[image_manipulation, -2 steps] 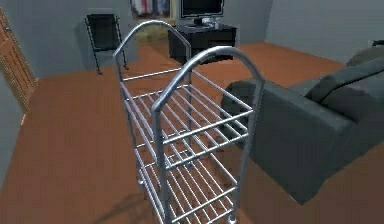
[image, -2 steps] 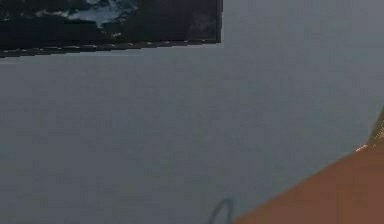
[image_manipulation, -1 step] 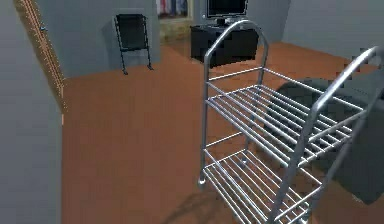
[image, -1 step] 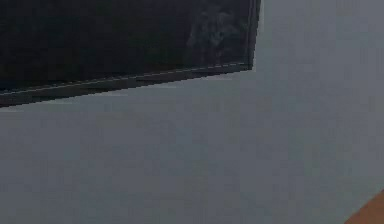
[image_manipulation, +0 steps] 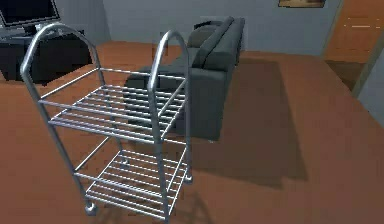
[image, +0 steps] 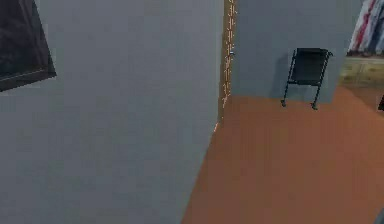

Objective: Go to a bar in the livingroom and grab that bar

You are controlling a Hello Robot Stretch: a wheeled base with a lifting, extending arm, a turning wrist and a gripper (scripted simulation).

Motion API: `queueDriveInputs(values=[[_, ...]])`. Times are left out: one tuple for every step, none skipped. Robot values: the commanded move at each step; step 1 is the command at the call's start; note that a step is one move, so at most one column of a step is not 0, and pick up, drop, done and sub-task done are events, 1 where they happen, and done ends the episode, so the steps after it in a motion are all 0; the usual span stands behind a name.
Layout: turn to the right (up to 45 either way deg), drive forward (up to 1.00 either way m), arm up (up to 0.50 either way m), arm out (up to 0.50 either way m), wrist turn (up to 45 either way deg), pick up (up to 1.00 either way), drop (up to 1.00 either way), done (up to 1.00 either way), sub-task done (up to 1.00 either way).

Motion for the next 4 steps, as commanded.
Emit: queueDriveInputs(values=[[27.0,0.00,0.00,0.00,0.0,0.00,0.00,0.00,0.00],[0.0,1.00,0.00,0.00,0.0,0.00,0.00,0.00,0.00],[15.0,0.00,0.00,0.00,0.0,0.00,0.00,0.00,0.00],[3.0,0.00,0.00,0.00,0.0,0.00,0.00,0.00,0.00]])
